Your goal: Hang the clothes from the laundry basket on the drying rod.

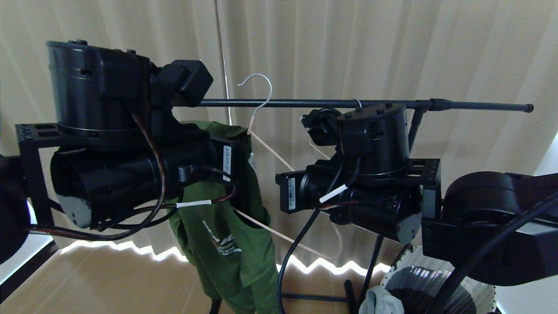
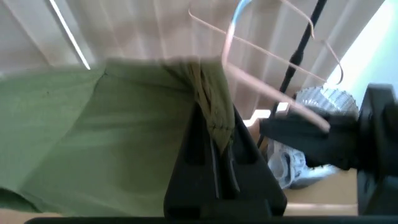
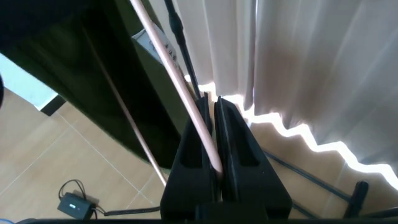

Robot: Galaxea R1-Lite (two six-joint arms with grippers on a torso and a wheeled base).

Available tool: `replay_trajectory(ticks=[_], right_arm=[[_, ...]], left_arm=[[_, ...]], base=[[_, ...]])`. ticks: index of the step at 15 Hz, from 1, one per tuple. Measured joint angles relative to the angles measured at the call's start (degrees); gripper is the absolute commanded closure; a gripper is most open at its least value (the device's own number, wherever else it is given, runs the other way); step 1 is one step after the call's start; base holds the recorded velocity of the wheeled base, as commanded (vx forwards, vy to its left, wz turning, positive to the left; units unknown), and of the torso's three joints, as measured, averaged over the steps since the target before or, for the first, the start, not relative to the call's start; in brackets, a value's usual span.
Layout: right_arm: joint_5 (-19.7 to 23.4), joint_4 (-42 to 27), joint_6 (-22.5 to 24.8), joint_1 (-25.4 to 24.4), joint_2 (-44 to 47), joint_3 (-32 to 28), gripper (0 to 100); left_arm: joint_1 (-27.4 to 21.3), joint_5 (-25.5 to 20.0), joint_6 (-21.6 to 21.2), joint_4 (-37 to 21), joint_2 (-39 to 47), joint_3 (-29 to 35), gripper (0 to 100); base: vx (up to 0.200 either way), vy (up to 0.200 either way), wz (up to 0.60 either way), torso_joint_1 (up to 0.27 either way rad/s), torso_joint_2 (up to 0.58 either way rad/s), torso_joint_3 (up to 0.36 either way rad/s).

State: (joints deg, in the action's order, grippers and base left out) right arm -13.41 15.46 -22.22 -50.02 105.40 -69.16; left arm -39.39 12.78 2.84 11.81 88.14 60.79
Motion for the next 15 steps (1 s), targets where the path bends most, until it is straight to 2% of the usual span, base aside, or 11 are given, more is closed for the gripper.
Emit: replay_trajectory(ticks=[4,5,9,12,15], right_arm=[[-0.02,-0.16,0.13,0.02,-1.77,0.66,100],[-0.07,-0.16,0.20,0.02,-2.12,0.72,100],[-0.24,-0.09,0.55,0.02,-3.97,1.77,100],[-0.40,-0.11,2.61,0.41,-5.55,2.90,100],[-0.41,-0.09,6.00,2.76,-7.47,4.33,100]], left_arm=[[-0.16,-0.24,-0.17,0.00,-1.84,-3.05,100],[-0.16,-0.40,-0.22,0.09,-2.23,-3.52,0],[-0.22,-2.95,-1.43,0.52,-4.66,-5.51,0],[-0.09,-6.57,-5.57,4.68,-7.94,-9.78,0],[0.39,-6.84,-8.25,7.97,-10.67,-14.36,0]], base=[[0.000,0.000,0.00,0.000,0.00,0.000],[0.000,0.000,0.00,0.000,0.00,0.000],[0.000,0.000,0.00,0.000,0.00,0.000],[0.000,0.000,0.00,0.000,0.00,0.000],[0.000,0.000,0.00,0.000,0.00,0.000]])
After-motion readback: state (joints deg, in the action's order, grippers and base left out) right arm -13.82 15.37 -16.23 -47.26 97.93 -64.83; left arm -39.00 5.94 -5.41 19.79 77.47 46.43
